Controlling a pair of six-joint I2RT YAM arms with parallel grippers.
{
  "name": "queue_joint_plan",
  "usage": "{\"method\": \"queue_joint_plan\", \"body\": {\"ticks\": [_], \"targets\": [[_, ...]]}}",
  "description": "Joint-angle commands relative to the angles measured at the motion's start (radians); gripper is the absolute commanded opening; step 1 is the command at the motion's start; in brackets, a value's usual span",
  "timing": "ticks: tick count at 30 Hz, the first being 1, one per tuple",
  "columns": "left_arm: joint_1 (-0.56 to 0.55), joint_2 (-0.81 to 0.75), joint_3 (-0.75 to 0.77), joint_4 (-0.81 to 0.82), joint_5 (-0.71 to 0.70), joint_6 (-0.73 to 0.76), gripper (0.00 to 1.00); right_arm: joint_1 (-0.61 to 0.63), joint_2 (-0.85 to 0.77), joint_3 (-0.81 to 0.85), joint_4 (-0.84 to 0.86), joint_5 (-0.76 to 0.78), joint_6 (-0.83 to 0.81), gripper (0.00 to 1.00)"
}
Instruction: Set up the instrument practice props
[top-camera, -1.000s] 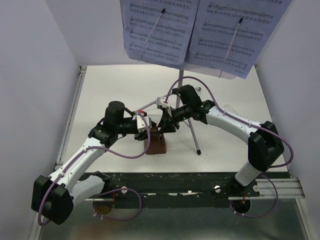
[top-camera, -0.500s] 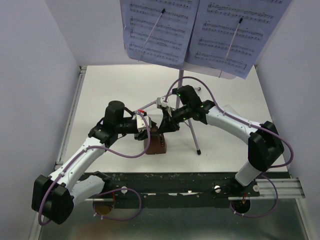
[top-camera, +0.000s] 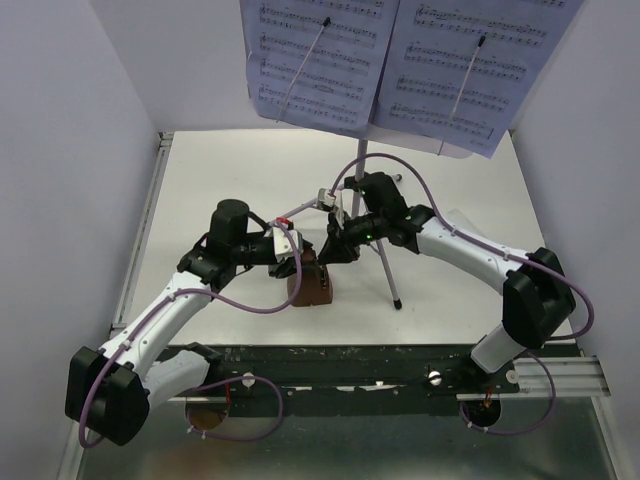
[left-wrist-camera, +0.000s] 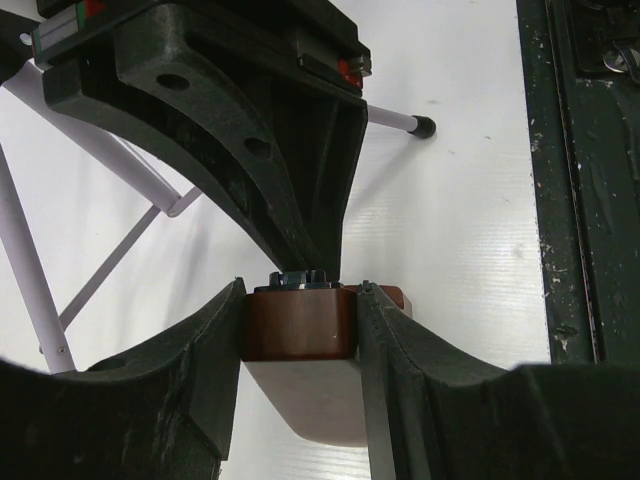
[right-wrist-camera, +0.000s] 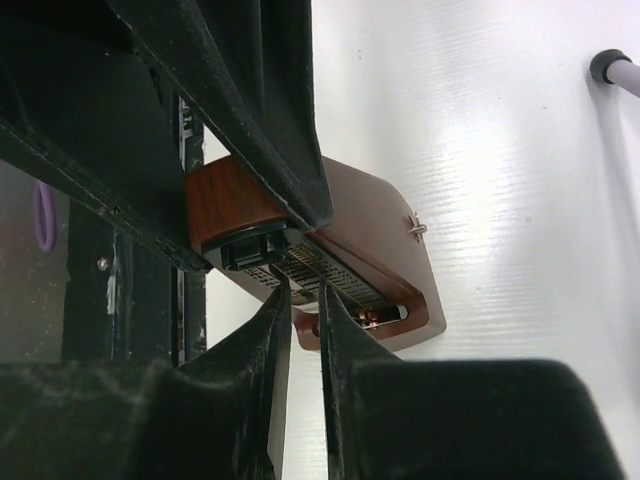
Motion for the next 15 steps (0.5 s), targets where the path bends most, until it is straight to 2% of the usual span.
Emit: {"method": "queue_joint_plan", "body": {"ticks": [1,4,8,15], "targets": [[0.001,0.023,0.010,-0.149,0.073,0.021,0.46,-0.022,-0.056,-0.039,0.135,0.123,0.034,0.24],[0.008,0.032,0.024,-0.159,0.070,0.025,0.48,-0.019,-0.086,-0.083,0.177,0.062,0.023,0.26],[0.013,0.035,0.038,-0.153,0.055,0.011,0.53,-0.021,-0.106,-0.105,0.189,0.054,0.009,0.27],[0.013,0.021,0.053,-0.116,0.036,-0.032,0.82,-0.010,-0.082,-0.097,0.157,-0.067,-0.060,0.48]]}}
